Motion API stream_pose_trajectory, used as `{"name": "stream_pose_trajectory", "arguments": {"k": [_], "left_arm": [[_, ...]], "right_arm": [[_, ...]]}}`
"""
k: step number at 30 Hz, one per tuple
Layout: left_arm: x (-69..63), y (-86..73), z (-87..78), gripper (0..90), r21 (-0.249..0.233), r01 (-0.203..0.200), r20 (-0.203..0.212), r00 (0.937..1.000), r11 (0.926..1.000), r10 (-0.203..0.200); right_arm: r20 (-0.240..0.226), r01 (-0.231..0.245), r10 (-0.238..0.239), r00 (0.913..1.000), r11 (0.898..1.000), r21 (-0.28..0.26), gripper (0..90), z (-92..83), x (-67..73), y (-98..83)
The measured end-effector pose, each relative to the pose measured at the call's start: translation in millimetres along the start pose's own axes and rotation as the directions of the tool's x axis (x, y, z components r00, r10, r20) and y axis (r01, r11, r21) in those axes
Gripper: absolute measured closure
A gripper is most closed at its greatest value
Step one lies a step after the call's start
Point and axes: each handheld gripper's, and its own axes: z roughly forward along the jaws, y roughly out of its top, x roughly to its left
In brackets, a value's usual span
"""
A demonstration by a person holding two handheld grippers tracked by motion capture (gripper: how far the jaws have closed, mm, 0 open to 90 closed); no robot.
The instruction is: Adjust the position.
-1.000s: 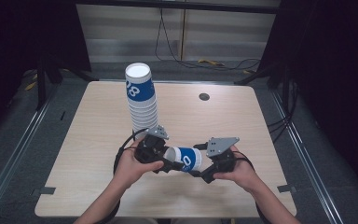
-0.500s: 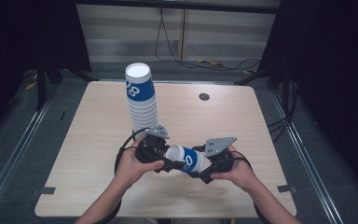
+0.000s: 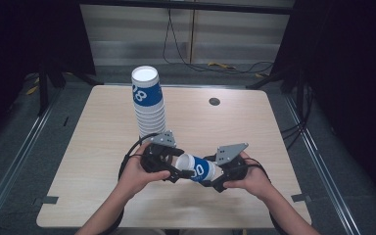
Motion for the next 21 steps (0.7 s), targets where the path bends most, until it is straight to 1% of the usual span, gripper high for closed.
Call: {"name": "stream_pose_trajectory", "arguments": {"k": [1,4,5,7,9,11,13,15,17,21], "left_arm": [[-0.8,-0.6,0.6,16.4,0.017,-0.008,-0.005,1.0000,0.9998,0.008],[-1.3,-2.1,3.2,16.4,0.040,-0.025,-0.012,0.9996,0.9989,0.025],[-1.4,-2.0,3.0,16.6,0.067,-0.039,-0.015,0.9991,0.9970,0.041],[-2.2,-3.0,5.0,16.7,0.077,-0.055,-0.009,0.9984,0.9955,0.056],[-2.8,-3.3,6.5,16.7,0.085,-0.064,-0.004,0.9979,0.9943,0.065],[-3.9,-2.8,7.1,17.2,0.101,-0.077,-0.007,0.9969,0.9919,0.079],[-4.8,-2.1,7.6,17.2,0.115,-0.095,-0.003,0.9953,0.9888,0.096],[-6.3,-1.4,8.5,17.2,0.134,-0.104,0.004,0.9945,0.9855,0.104],[-6.8,-0.8,8.8,17.8,0.154,-0.120,0.001,0.9926,0.9808,0.121],[-7.6,-0.2,9.4,18.7,0.179,-0.135,0.009,0.9908,0.9747,0.135]], "right_arm": [[-0.007,0.000,0.000,1.0000,1.000,0.004,20.7,-0.2,-0.3,0.0],[-0.007,0.020,-0.020,0.9998,0.999,0.033,20.7,-0.5,-0.6,0.8],[-0.007,0.023,-0.023,0.9997,0.999,0.039,20.6,-0.6,-0.8,1.1],[-0.009,0.026,-0.025,0.9996,0.998,0.062,20.6,-1.5,-1.1,1.7],[-0.010,0.035,-0.034,0.9994,0.997,0.072,20.6,-2.1,-2.0,1.9],[-0.011,0.043,-0.042,0.9991,0.995,0.093,20.4,-2.1,-2.7,2.3],[-0.021,0.054,-0.052,0.9984,0.993,0.105,20.3,-1.9,-2.6,3.0],[-0.024,0.066,-0.064,0.9977,0.990,0.127,20.3,-1.4,-2.2,4.0],[-0.030,0.079,-0.076,0.9967,0.988,0.135,20.3,-1.1,-2.4,5.2],[-0.043,0.101,-0.095,0.9945,0.982,0.161,20.1,-0.1,-2.0,7.0]]}}
